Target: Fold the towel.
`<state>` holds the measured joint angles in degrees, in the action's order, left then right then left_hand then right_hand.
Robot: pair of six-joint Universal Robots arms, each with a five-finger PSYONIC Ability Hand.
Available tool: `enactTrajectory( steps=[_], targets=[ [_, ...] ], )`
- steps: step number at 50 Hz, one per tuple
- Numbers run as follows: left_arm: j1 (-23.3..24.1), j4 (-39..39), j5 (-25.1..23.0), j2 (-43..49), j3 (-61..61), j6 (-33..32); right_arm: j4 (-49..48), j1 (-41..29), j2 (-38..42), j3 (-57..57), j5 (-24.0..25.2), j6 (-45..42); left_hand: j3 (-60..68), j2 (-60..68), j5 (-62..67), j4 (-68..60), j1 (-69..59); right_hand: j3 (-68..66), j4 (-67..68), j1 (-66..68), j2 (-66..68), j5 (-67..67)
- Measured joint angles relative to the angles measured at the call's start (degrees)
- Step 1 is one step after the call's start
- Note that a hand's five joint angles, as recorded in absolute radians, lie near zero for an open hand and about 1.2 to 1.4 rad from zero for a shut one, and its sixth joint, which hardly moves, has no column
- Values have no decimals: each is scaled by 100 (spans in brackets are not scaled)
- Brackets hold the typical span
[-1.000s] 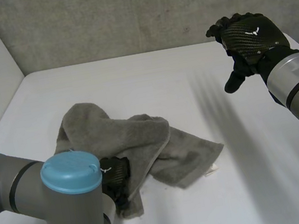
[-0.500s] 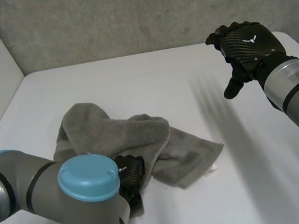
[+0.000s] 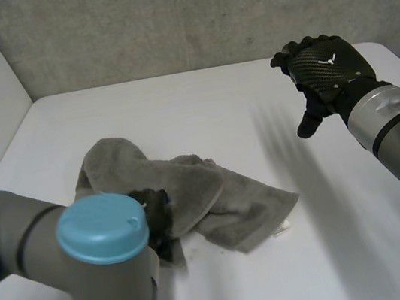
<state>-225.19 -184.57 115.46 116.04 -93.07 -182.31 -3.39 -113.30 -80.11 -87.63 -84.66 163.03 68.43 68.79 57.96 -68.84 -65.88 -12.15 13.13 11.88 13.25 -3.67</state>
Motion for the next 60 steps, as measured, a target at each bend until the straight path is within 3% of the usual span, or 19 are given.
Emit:
enactTrajectory(
  steps=[13, 19, 21, 24, 25, 27, 32, 38, 41, 42, 44, 50, 53, 60],
  targets=[
    [-570, -137, -1, -1254, -217, -969, 225, 54, 535, 333, 269, 82, 69, 66, 58, -77, -36, 0, 0, 0, 0, 2],
    [-927, -137, -113, -2144, -235, -1448, 862, 103, 1314, 1064, 1069, 402, 70, 68, 58, -81, -36, 0, 0, 0, 0, 2],
    [-1096, -139, -266, -2596, -220, -1665, 1132, 110, 1857, 1560, 1696, 824, 70, 68, 58, -84, -36, 0, 0, 0, 0, 2],
    [-1183, -141, -389, -2838, -214, -1785, 1202, 102, 2133, 1801, 2021, 1087, 70, 68, 58, -86, -37, 0, 0, 0, 0, 2],
    [-1269, -146, -553, -3108, -211, -1923, 1246, 69, 2565, 2166, 2478, 1522, 70, 68, 58, -88, -37, 0, 0, 0, 0, 2],
    [-1336, -147, -710, -3337, -217, -2044, 1246, 4, 2946, 2481, 2787, 1901, 70, 69, 58, -89, -37, 0, 0, 0, 0, 2],
    [-1410, -141, -883, -3615, -233, -2171, 1197, -290, 3738, 3110, 3082, 2538, 84, 69, 58, -90, -37, -3, 0, 0, 1, 2],
    [-1454, -154, -918, -3698, -235, -2188, 1106, -604, 4306, 3543, 2956, 2739, 84, 70, 58, -91, -38, -1499, 1393, 1182, 1372, -1276],
    [-1559, -179, -918, -3687, -217, -2171, 1000, -739, 4540, 3780, 2735, 2709, 94, 71, 58, -92, -38, -3615, 3520, 3049, 3654, -3280],
    [-1559, -179, -918, -3687, -217, -2171, 1000, -739, 4540, 3780, 2735, 2709, 94, 71, 58, -92, -38, -3615, 3520, 3049, 3654, -3280],
    [-1669, -214, -924, -3648, -195, -2160, 879, -765, 4563, 3955, 2515, 2608, 95, 71, 59, -92, -38, -5319, 5218, 4340, 5252, -4982],
    [-2008, -686, -1225, -3253, 41, -2164, 426, -696, 4005, 4337, 1625, 1962, 95, 71, 59, -92, -38, -5543, 5494, 4362, 5379, -5177],
    [-2115, -1059, -1541, -2863, 347, -2175, -57, -578, 3299, 4360, 1060, 1280, 95, 72, 59, -92, -38, -5543, 5494, 4362, 5379, -5178],
    [-2205, -2084, -2072, -1767, 1713, -2330, -1468, -397, 1692, 3738, 479, 276, 111, 74, 59, -92, -38, -5543, 5495, 4362, 5379, -5186]
  ],
)
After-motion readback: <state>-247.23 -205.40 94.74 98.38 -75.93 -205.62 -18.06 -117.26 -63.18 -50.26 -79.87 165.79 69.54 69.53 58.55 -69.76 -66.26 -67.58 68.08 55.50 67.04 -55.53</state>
